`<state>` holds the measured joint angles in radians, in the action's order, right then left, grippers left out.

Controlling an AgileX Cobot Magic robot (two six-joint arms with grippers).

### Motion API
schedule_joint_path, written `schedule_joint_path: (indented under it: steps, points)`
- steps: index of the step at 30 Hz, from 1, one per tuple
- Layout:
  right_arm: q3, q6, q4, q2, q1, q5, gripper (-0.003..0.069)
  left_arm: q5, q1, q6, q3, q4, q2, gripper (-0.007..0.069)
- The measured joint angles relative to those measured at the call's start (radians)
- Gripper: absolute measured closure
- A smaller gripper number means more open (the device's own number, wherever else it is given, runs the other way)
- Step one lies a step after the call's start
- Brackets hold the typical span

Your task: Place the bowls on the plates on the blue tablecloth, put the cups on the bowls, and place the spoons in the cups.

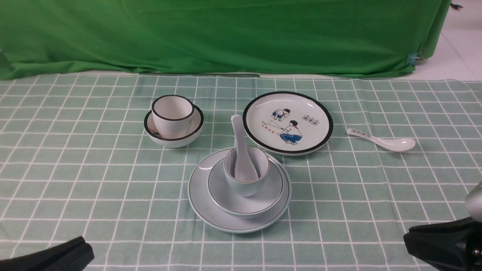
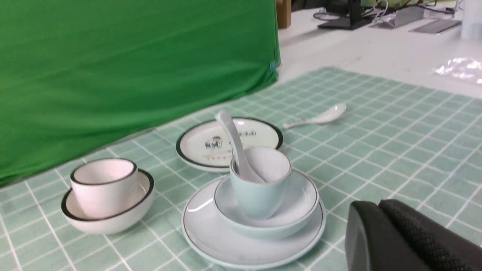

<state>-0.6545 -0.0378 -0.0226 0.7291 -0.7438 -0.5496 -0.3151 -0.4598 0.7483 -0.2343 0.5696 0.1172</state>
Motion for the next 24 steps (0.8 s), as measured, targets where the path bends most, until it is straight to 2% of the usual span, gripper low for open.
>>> schedule_joint_path:
  steps: [5,8,9,11,13,17,20,24]
  points:
    - [0.003,0.000,0.004,-0.015,0.011,0.000,0.0558,-0.005,0.000,0.000,0.028,-0.014,0.000,0.0615]
    - [0.021,0.013,-0.002,-0.070,0.108,-0.003,0.0589,-0.014,0.000,0.000,0.035,-0.020,0.000,0.0615]
    - [0.061,0.065,-0.014,-0.127,0.195,0.012,0.0626,-0.021,0.000,0.000,0.035,-0.021,0.000,0.0615]
    - [0.123,0.126,-0.018,-0.198,0.290,0.046,0.0641,-0.024,0.000,0.000,0.035,-0.022,0.000,0.0615]
    - [0.233,0.184,-0.018,-0.296,0.399,0.123,0.0642,-0.026,0.000,0.000,0.035,-0.022,0.000,0.0615]
    - [0.431,0.212,-0.019,-0.485,0.568,0.252,0.0643,-0.027,0.000,0.000,0.035,-0.023,0.000,0.0615]
    - [0.562,0.213,-0.019,-0.601,0.636,0.324,0.0643,-0.028,0.000,0.000,0.035,-0.023,0.000,0.0615]
    - [0.654,0.209,-0.021,-0.707,0.651,0.380,0.0643,-0.028,0.000,0.000,0.036,-0.025,0.000,0.0615]
